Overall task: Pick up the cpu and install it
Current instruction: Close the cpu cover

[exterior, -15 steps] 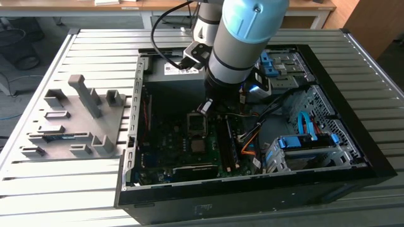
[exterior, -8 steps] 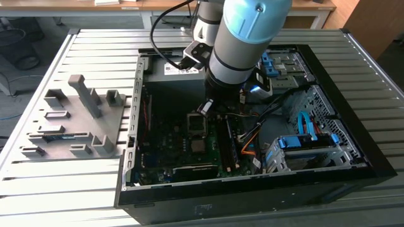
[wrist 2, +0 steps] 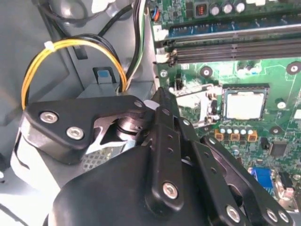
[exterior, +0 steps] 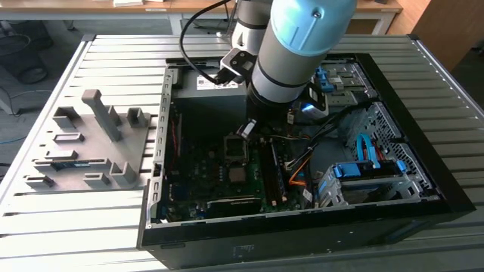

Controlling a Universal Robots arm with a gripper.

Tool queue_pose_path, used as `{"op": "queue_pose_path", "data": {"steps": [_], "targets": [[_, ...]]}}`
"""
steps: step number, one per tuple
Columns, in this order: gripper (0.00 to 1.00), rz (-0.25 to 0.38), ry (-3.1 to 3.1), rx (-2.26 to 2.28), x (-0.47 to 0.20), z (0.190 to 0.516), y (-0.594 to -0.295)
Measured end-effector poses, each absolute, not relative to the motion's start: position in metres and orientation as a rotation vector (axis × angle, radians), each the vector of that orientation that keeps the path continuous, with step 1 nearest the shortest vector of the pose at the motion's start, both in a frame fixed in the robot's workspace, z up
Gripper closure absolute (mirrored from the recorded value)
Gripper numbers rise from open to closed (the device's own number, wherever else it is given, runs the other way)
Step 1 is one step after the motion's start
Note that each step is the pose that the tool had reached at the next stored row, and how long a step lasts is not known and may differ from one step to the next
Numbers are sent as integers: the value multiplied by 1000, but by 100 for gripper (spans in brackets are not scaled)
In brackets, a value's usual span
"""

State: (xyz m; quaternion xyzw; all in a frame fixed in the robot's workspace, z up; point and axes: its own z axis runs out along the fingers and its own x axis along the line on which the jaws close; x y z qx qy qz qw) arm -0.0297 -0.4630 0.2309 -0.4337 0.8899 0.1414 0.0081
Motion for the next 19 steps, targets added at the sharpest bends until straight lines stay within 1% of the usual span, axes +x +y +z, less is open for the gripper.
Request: {"op": "queue_pose_path", "data": {"steps": [9,15,19], "targets": [[90,453,2791,-1357,-22,215,-461],[90,454,2790,-1357,-22,206,-448],[90,454,2790,-1357,-24,202,-447]]}}
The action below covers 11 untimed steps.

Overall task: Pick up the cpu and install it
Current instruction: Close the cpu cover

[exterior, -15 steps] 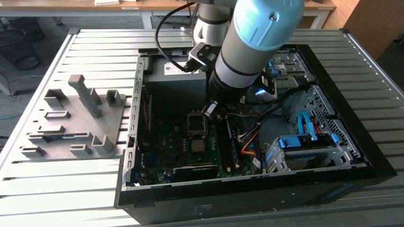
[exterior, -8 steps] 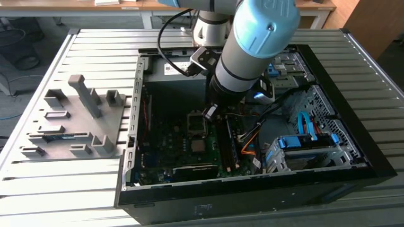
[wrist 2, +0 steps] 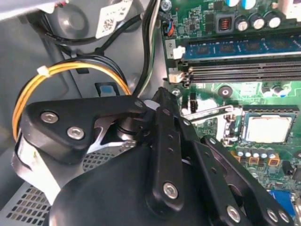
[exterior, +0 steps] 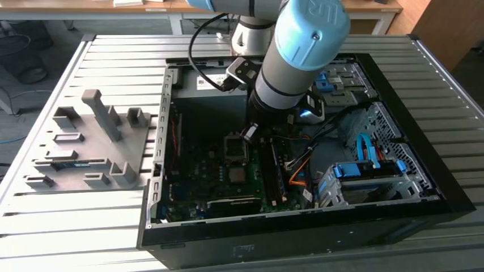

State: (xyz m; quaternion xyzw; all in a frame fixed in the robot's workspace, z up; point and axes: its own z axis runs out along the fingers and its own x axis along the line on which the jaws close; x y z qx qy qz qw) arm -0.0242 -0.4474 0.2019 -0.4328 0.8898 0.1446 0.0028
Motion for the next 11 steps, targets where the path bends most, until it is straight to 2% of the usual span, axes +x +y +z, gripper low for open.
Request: {"op": "queue_pose_path", "data": {"steps": [11], "targets": [[90,454,2790,-1357,-29,195,-447]]}}
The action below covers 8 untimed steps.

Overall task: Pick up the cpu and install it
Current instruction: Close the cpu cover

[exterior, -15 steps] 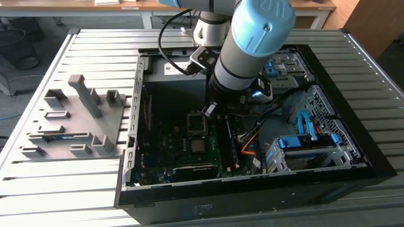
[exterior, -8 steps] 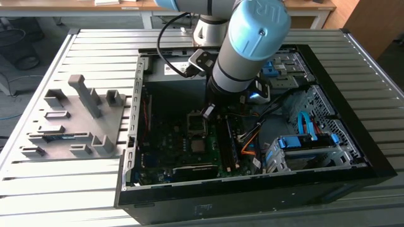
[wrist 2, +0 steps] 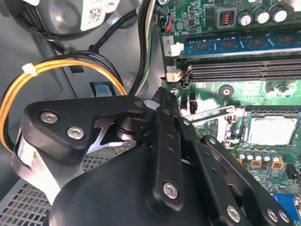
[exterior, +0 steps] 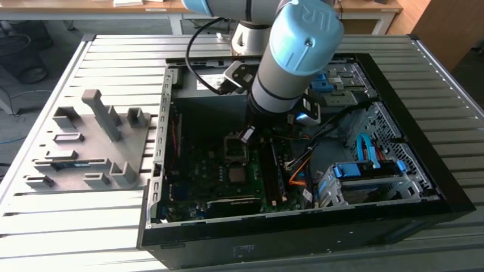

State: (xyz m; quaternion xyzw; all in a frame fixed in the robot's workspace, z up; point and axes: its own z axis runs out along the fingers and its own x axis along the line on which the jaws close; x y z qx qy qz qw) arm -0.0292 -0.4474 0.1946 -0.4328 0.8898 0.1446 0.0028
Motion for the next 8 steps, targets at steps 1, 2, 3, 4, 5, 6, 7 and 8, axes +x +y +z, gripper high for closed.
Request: {"op": "queue_pose_path", "data": {"steps": [1,2,3,4,5,6,7,8], "targets": [[90,453,2791,-1357,-30,195,-447],[90,453,2791,-1357,-31,195,-447],[90,453,2791,-1357,-31,194,-447],[90,453,2790,-1357,-32,194,-448],[90,452,2789,-1357,-33,194,-448],[90,451,2787,-1357,-33,195,-448],[90,449,2785,-1356,-34,195,-448],[90,447,2783,-1356,-35,196,-449]]}}
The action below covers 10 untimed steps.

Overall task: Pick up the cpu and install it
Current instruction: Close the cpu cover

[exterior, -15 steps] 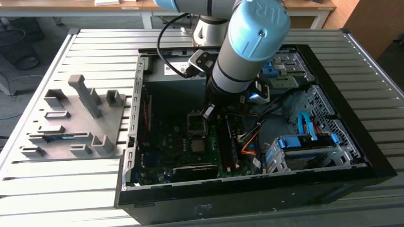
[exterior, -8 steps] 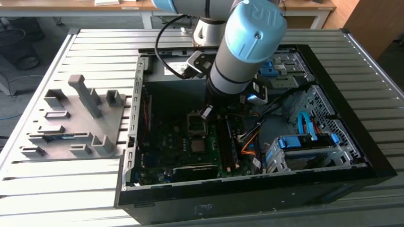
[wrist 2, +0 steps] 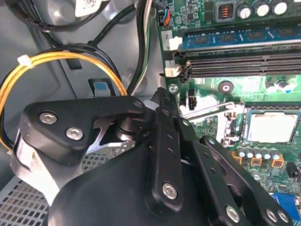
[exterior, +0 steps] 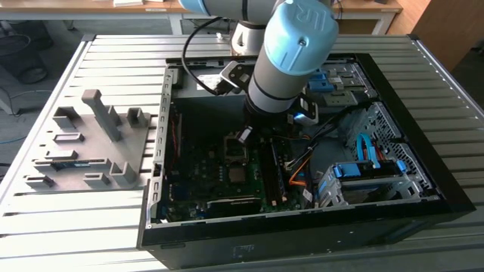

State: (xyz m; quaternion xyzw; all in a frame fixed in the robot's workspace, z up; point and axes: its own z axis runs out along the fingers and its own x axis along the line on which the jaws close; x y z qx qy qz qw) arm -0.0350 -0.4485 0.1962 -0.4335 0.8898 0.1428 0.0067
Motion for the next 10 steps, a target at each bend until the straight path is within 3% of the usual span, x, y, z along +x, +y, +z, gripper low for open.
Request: {"op": "queue_pose_path", "data": {"steps": [10], "targets": [[90,440,2765,-1352,-41,207,-450]]}}
